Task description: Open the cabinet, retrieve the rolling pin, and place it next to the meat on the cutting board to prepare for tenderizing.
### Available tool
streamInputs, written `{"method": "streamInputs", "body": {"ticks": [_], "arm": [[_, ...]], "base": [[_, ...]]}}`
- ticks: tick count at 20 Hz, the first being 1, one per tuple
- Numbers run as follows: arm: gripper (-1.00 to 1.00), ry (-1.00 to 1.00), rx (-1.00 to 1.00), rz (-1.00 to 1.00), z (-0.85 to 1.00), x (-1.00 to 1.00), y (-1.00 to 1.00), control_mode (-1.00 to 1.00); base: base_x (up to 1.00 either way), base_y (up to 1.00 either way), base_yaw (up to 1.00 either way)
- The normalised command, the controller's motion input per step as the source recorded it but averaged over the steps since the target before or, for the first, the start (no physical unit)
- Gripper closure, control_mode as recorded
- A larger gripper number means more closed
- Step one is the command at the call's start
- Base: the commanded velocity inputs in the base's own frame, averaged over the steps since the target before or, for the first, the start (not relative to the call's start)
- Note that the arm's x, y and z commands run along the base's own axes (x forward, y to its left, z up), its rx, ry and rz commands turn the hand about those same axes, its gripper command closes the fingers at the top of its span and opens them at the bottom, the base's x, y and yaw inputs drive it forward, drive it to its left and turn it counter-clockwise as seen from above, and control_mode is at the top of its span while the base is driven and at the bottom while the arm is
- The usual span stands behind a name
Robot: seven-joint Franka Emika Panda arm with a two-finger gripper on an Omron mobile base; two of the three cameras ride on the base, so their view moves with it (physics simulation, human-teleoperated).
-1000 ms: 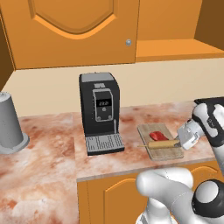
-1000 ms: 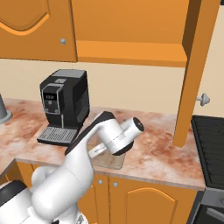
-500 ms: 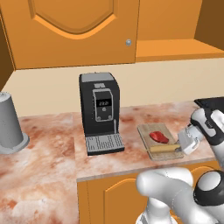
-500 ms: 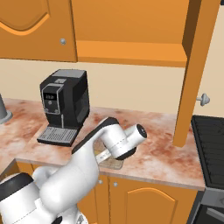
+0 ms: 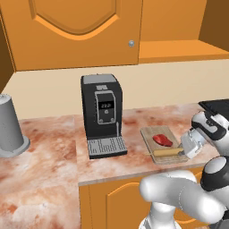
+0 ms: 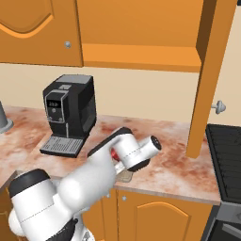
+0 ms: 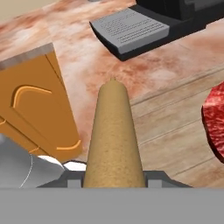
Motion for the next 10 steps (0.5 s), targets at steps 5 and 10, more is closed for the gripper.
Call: {"method": "streamInputs", "body": {"ticks": [5, 10], "arm": [[1.00, 0.00, 0.00, 0.05, -0.16, 0.33, -0.10, -1.00], [1.00, 0.00, 0.00, 0.05, -0.22, 0.26, -0.08, -1.00]], "base": [[0.00, 0.00, 0.00], [0.00, 0.00, 0.00]]}}
